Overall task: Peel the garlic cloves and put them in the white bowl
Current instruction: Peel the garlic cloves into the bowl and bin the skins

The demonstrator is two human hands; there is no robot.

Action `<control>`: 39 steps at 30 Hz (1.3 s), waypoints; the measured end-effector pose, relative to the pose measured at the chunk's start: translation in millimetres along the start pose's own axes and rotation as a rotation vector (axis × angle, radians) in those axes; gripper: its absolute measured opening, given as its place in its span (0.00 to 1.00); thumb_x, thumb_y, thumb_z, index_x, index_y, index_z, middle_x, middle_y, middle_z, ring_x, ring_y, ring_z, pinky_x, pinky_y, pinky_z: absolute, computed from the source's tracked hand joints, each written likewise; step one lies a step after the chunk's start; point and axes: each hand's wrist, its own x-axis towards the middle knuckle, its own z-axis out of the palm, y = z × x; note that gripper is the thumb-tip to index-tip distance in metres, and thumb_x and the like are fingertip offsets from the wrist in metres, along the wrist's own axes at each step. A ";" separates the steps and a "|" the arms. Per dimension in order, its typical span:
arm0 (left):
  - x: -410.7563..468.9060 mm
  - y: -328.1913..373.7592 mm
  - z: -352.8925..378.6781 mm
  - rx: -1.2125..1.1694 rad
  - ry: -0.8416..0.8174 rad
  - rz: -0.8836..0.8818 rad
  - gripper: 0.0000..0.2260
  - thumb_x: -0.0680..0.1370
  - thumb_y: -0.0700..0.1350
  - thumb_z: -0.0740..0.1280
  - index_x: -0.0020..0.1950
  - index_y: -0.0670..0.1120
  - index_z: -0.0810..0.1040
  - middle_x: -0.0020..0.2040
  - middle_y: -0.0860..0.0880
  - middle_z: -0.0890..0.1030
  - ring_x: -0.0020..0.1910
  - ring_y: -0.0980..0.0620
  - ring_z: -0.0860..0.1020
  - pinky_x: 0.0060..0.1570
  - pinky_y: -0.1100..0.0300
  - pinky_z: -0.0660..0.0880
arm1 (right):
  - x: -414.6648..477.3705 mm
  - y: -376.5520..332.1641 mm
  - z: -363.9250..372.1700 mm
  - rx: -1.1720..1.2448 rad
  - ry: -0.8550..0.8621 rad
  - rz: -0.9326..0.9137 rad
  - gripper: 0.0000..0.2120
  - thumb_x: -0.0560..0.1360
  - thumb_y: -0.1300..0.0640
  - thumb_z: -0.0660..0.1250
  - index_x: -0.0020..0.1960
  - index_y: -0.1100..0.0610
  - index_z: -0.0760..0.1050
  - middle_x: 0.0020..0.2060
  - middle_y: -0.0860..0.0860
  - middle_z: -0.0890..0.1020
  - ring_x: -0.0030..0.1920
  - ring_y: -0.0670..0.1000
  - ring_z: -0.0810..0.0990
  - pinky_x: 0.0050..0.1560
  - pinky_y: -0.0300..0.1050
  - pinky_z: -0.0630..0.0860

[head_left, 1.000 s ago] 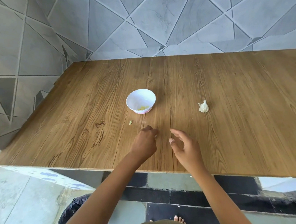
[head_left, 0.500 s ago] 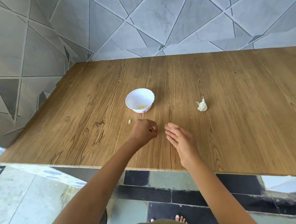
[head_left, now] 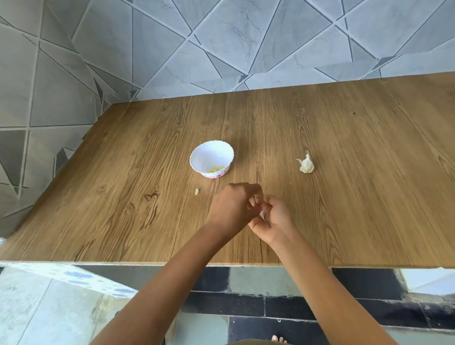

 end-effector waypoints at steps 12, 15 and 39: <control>-1.7 -24.5 -19.1 -0.552 0.060 -0.291 0.14 0.73 0.30 0.62 0.40 0.46 0.81 0.38 0.51 0.83 0.40 0.53 0.81 0.45 0.60 0.79 | 4.6 -0.5 -9.4 -0.073 -0.108 -0.012 0.16 0.81 0.59 0.55 0.49 0.68 0.77 0.40 0.60 0.83 0.46 0.57 0.81 0.46 0.50 0.79; -10.9 -40.2 -23.2 -0.820 0.151 -0.432 0.11 0.76 0.31 0.62 0.44 0.44 0.80 0.40 0.49 0.82 0.40 0.54 0.80 0.41 0.64 0.78 | 6.0 -1.4 -12.1 -0.123 -0.101 -0.059 0.16 0.81 0.59 0.54 0.50 0.66 0.77 0.41 0.58 0.84 0.47 0.55 0.81 0.47 0.46 0.80; -269.5 -110.0 -47.3 -0.696 1.113 -1.093 0.10 0.74 0.32 0.67 0.49 0.45 0.81 0.47 0.51 0.83 0.40 0.61 0.80 0.44 0.66 0.77 | 10.5 227.1 34.8 -0.770 -0.309 0.679 0.14 0.81 0.60 0.54 0.49 0.65 0.77 0.41 0.58 0.82 0.45 0.54 0.80 0.44 0.46 0.80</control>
